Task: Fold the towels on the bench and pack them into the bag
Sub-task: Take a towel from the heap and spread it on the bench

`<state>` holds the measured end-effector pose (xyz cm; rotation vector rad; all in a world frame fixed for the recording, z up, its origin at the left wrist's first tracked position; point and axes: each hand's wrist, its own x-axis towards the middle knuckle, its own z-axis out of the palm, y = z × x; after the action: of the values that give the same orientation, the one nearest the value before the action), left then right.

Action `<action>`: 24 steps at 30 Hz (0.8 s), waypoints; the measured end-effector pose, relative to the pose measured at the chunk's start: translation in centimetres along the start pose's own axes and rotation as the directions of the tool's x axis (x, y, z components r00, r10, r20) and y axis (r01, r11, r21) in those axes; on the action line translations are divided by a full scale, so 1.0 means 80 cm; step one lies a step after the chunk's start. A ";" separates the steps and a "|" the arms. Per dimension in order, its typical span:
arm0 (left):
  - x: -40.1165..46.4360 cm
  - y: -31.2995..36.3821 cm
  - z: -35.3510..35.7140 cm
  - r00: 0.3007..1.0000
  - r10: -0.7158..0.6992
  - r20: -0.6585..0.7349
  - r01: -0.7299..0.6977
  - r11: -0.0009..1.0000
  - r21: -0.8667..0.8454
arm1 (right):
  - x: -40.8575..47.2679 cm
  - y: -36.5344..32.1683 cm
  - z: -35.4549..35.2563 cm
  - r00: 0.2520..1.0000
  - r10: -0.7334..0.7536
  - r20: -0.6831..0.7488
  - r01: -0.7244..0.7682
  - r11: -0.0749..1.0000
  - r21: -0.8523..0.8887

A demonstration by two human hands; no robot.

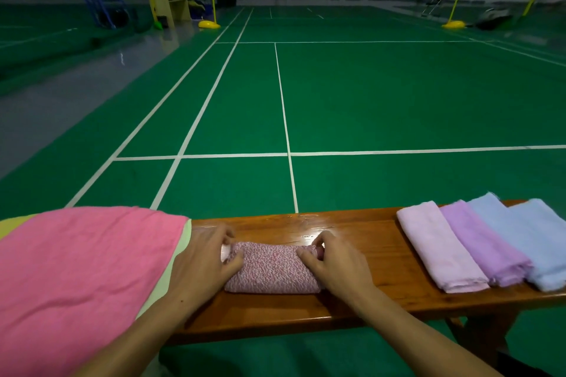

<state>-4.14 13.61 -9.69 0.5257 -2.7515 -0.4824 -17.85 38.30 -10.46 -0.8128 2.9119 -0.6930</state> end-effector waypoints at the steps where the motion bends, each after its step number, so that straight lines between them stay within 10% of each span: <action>1: 0.000 -0.002 0.002 0.996 0.088 -0.026 -0.088 0.996 0.007 | 0.000 -0.004 -0.001 0.997 -0.049 -0.061 0.045 0.996 -0.076; 4: -0.004 0.004 0.011 0.962 0.272 0.033 -0.272 0.962 -0.012 | -0.001 -0.014 0.002 0.930 -0.342 -0.133 0.306 0.923 -0.235; 7: -0.010 0.004 0.024 0.953 0.266 0.142 -0.272 0.962 0.021 | -0.010 -0.024 0.012 0.837 -0.539 0.092 0.547 0.819 -0.172; 10: -0.008 -0.001 0.020 0.964 0.180 0.198 -0.190 0.981 0.035 | -0.014 -0.024 0.014 0.862 -0.423 0.280 0.471 0.873 -0.128; 18: -0.002 0.003 -0.011 0.916 -0.202 0.347 0.321 0.887 -0.332 | -0.031 -0.039 -0.013 0.926 -0.291 0.242 0.316 0.946 -0.071; 24: 0.007 0.001 -0.031 0.836 -0.099 0.539 0.467 0.643 -0.606 | -0.029 -0.033 0.001 0.900 -0.269 0.342 0.197 0.953 0.232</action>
<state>-3.83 12.82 -7.30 0.7057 -2.5266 -1.9085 -14.61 37.42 -9.59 -1.1409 2.3941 -0.7298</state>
